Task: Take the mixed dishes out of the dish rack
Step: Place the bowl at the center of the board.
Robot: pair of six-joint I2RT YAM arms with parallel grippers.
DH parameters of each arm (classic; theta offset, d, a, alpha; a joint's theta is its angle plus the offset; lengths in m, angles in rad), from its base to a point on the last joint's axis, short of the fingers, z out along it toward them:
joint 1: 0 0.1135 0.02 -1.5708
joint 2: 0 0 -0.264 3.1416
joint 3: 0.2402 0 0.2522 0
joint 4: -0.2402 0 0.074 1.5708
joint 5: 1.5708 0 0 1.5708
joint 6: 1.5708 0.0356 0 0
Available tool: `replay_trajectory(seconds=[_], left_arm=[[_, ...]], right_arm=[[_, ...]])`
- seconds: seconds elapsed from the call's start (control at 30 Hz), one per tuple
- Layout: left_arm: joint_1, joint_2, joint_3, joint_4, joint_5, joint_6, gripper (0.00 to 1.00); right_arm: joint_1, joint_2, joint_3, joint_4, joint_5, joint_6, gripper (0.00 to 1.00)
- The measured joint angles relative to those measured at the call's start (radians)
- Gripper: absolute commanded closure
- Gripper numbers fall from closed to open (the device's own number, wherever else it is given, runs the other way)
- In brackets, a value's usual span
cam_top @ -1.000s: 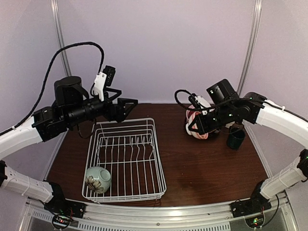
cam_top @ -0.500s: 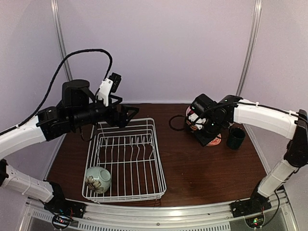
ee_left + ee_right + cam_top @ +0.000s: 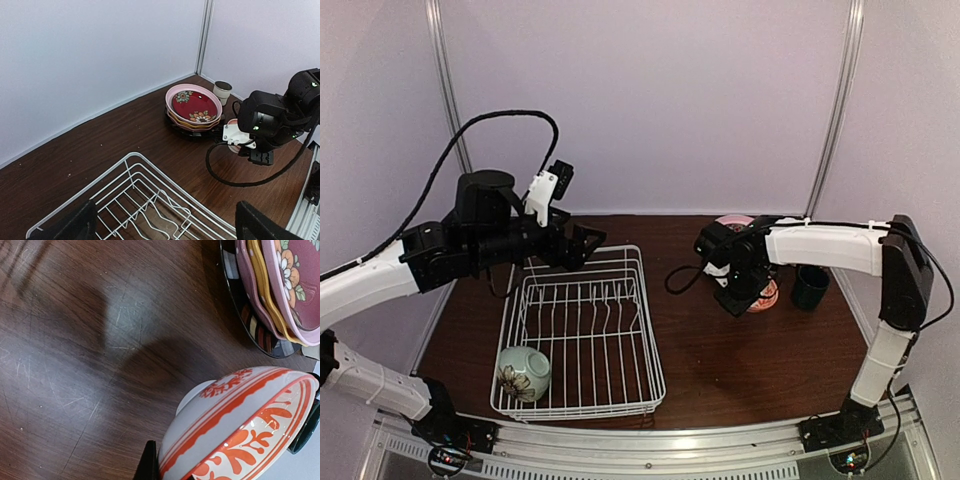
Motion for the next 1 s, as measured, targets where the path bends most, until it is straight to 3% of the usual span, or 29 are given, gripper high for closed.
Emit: replay_trajectory(seconds=[0.3, 0.6, 0.7, 0.83, 1.0], left_arm=[[0.000, -0.013, -0.004, -0.003, 0.000, -0.008, 0.03], [0.005, -0.014, -0.004, -0.016, 0.002, -0.015, 0.03], [0.011, -0.014, -0.004, -0.048, 0.002, -0.023, 0.03], [0.013, -0.014, -0.004, -0.113, 0.001, -0.035, 0.03], [0.013, -0.016, -0.005, -0.227, 0.002, -0.077, 0.03]], right_arm=[[-0.018, 0.070, -0.050, 0.068, -0.004, -0.016, 0.90], [-0.019, 0.084, -0.057, 0.091, -0.004, -0.021, 0.64], [-0.019, 0.084, -0.057, 0.093, -0.004, -0.024, 0.50], [-0.019, 0.083, -0.056, 0.094, -0.010, -0.018, 0.05], [-0.019, 0.068, -0.041, 0.093, -0.021, -0.016, 0.00]])
